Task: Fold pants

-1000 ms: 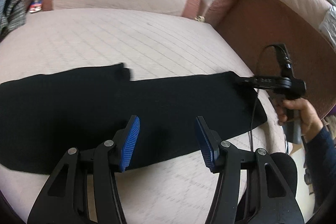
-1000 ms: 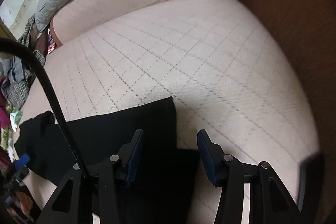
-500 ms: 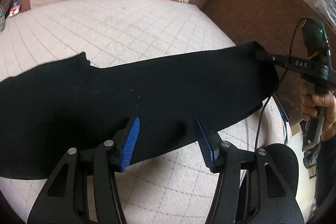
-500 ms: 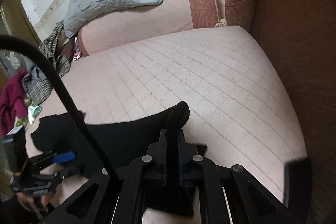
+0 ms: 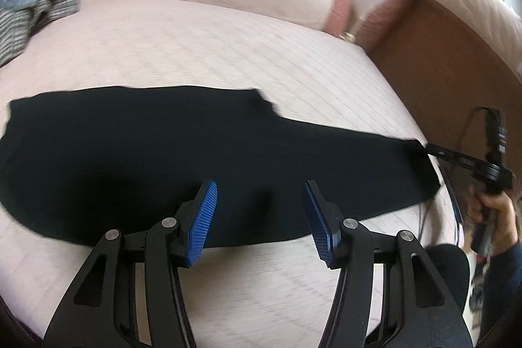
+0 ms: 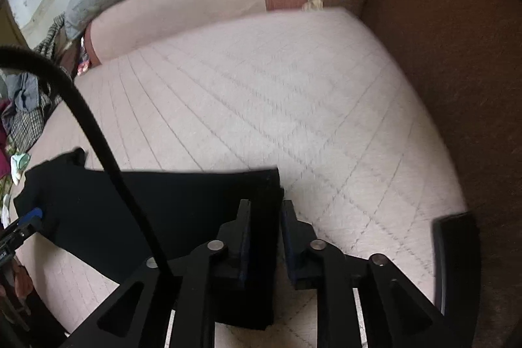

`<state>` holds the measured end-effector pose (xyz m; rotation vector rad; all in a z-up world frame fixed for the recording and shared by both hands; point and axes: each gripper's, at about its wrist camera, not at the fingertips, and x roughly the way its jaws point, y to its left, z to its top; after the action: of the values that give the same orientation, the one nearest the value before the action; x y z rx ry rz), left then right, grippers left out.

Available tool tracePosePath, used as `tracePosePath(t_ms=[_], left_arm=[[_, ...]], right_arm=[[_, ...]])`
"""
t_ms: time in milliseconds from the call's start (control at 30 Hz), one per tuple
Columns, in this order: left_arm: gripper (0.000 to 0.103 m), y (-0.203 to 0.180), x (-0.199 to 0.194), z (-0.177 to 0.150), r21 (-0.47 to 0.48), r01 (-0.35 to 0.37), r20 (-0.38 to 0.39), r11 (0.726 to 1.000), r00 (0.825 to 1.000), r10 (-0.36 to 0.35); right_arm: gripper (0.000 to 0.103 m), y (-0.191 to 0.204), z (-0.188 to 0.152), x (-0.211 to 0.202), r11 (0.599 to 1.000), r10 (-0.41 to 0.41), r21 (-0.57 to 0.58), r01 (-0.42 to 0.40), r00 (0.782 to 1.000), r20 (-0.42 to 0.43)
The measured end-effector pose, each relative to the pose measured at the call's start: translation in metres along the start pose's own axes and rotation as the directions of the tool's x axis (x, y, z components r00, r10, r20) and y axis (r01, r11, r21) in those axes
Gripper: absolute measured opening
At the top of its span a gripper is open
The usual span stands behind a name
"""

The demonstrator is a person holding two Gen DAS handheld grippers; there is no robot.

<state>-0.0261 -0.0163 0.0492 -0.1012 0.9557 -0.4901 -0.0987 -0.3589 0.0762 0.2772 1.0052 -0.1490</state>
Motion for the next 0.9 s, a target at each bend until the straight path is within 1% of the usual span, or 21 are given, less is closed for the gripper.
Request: tracePosePath(t_ms=[33, 100, 133, 167, 200, 233, 300, 433, 500, 533, 600, 633, 667, 700, 733, 800, 833, 867, 900], left_arm=[[0.054, 0.009, -0.004, -0.001, -0.025, -0.012, 0.01, 1.0, 1.0, 0.012], [0.054, 0.023, -0.01, -0.002, -0.07, -0.021, 0.023, 0.997, 0.999, 0.023], [0.054, 0.03, -0.012, -0.003, -0.092, -0.021, 0.025, 0.996, 0.999, 0.023], [0.054, 0.036, -0.011, -0.003, -0.11, -0.027, 0.021, 0.994, 0.999, 0.03], [0.054, 0.041, -0.01, -0.003, -0.125, -0.037, 0.015, 0.991, 0.999, 0.039], [0.054, 0.044, -0.005, -0.003, -0.141, -0.044, 0.008, 0.989, 0.999, 0.046], [0.054, 0.046, -0.002, -0.005, -0.145, -0.042, 0.002, 0.988, 0.999, 0.043], [0.054, 0.041, 0.001, -0.009, -0.104, -0.073, 0.009, 0.992, 0.997, 0.074], [0.054, 0.039, 0.003, -0.01, -0.088, -0.082, 0.016, 0.993, 0.996, 0.084], [0.054, 0.039, 0.004, -0.011, -0.087, -0.082, 0.016, 0.993, 0.996, 0.083], [0.054, 0.041, 0.004, -0.012, -0.088, -0.072, 0.022, 0.994, 0.997, 0.074], [0.054, 0.044, 0.004, -0.012, -0.091, -0.066, 0.025, 0.994, 0.997, 0.069], [0.054, 0.047, 0.003, -0.013, -0.094, -0.058, 0.028, 0.994, 0.998, 0.061], [0.054, 0.048, 0.002, -0.014, -0.097, -0.052, 0.031, 0.994, 0.998, 0.055], [0.054, 0.05, 0.002, -0.014, -0.099, -0.045, 0.033, 0.994, 0.998, 0.048], [0.054, 0.052, 0.001, -0.015, -0.096, -0.035, 0.042, 0.995, 0.998, 0.04], [0.054, 0.051, 0.002, -0.016, -0.094, -0.034, 0.046, 0.995, 0.998, 0.039], [0.054, 0.051, 0.002, -0.016, -0.092, -0.034, 0.049, 0.995, 0.998, 0.039], [0.054, 0.051, 0.001, -0.017, -0.089, -0.037, 0.05, 0.995, 0.998, 0.041]], right_arm=[[0.02, 0.009, 0.004, -0.005, 0.998, 0.054, -0.011, -0.054, 0.998, 0.021], [0.031, 0.029, 0.007, -0.011, 0.986, 0.162, -0.031, -0.161, 0.986, 0.041], [0.04, 0.038, 0.008, -0.011, 0.981, 0.194, -0.038, -0.193, 0.98, 0.045], [0.042, 0.052, 0.011, -0.009, 0.968, 0.246, -0.05, -0.244, 0.968, 0.048], [0.042, 0.062, 0.013, -0.006, 0.958, 0.284, -0.06, -0.282, 0.958, 0.045], [0.042, 0.082, 0.015, 0.002, 0.941, 0.333, -0.075, -0.331, 0.942, 0.029], [0.042, 0.111, 0.019, 0.016, 0.925, 0.371, -0.097, -0.368, 0.929, 0.009], [0.042, 0.163, 0.027, 0.049, 0.887, 0.449, -0.102, -0.45, 0.893, -0.031], [0.042, 0.186, 0.03, 0.065, 0.876, 0.467, -0.111, -0.47, 0.883, -0.052], [0.042, 0.191, 0.03, 0.071, 0.872, 0.472, -0.118, -0.475, 0.88, -0.057], [0.042, 0.207, 0.032, 0.084, 0.87, 0.468, -0.138, -0.474, 0.881, -0.075], [0.036, 0.214, 0.033, 0.091, 0.871, 0.459, -0.151, -0.467, 0.884, -0.084], [0.016, 0.222, 0.034, 0.101, 0.875, 0.442, -0.172, -0.453, 0.892, -0.098], [0.011, 0.226, 0.035, 0.109, 0.876, 0.427, -0.191, -0.443, 0.896, -0.121], [0.011, 0.227, 0.032, 0.111, 0.876, 0.417, -0.203, -0.437, 0.899, -0.134], [0.01, 0.234, 0.032, 0.11, 0.883, 0.37, -0.262, -0.389, 0.921, -0.122], [0.01, 0.239, 0.031, 0.107, 0.884, 0.335, -0.309, -0.35, 0.937, -0.102], [0.01, 0.241, 0.029, 0.107, 0.886, 0.309, -0.335, -0.32, 0.947, -0.087], [0.01, 0.241, 0.027, 0.111, 0.888, 0.301, -0.337, -0.313, 0.95, -0.088]])
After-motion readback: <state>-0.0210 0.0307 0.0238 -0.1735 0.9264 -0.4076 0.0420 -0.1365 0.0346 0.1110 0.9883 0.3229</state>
